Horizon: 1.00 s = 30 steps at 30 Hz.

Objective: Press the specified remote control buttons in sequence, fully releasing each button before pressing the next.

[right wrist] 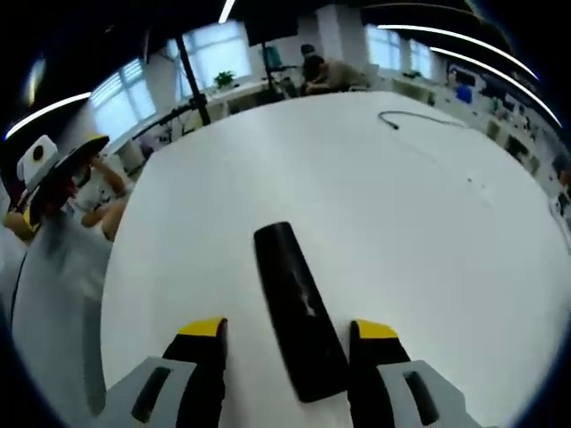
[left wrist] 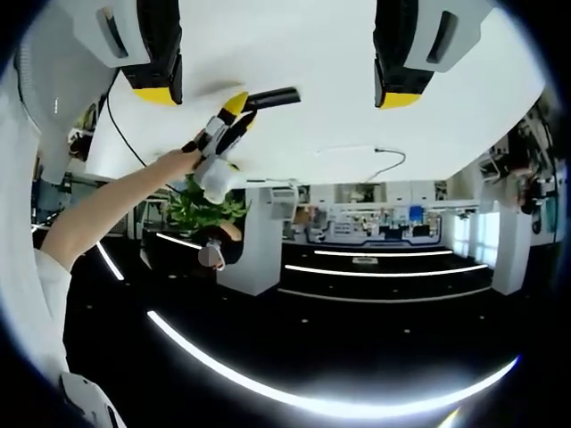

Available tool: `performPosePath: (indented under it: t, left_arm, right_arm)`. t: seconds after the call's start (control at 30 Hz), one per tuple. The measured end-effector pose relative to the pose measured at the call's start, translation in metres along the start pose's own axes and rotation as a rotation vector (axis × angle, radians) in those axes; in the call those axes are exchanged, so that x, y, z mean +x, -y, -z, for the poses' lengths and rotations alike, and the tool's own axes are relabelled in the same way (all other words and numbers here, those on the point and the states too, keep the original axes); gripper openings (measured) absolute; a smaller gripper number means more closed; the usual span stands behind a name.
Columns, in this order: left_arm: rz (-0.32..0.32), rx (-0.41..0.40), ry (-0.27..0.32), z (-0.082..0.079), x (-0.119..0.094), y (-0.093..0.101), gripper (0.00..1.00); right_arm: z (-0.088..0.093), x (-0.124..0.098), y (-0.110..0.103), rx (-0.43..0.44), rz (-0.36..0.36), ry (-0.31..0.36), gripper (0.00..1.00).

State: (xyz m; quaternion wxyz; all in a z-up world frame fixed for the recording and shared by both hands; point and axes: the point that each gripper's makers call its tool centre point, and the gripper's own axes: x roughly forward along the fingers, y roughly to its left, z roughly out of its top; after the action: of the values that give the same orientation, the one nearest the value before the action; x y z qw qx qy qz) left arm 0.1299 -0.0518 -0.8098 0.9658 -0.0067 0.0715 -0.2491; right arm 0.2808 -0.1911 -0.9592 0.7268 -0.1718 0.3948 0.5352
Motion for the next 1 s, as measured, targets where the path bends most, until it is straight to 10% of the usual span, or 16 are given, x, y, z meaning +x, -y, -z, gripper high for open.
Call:
performPosePath:
  t: [0.4,1.0]
  left_arm:
    - [-0.006,0.0,-0.002,0.0,0.0,-0.001,0.92]
    - [-0.006,-0.006,-0.011,0.002,-0.001,0.0,0.92]
  right_arm:
    - [-0.006,-0.009,0.003,0.195,0.08,0.153,0.99]
    - [-0.017,-0.057,-0.026,0.179,0.251,0.337,0.99]
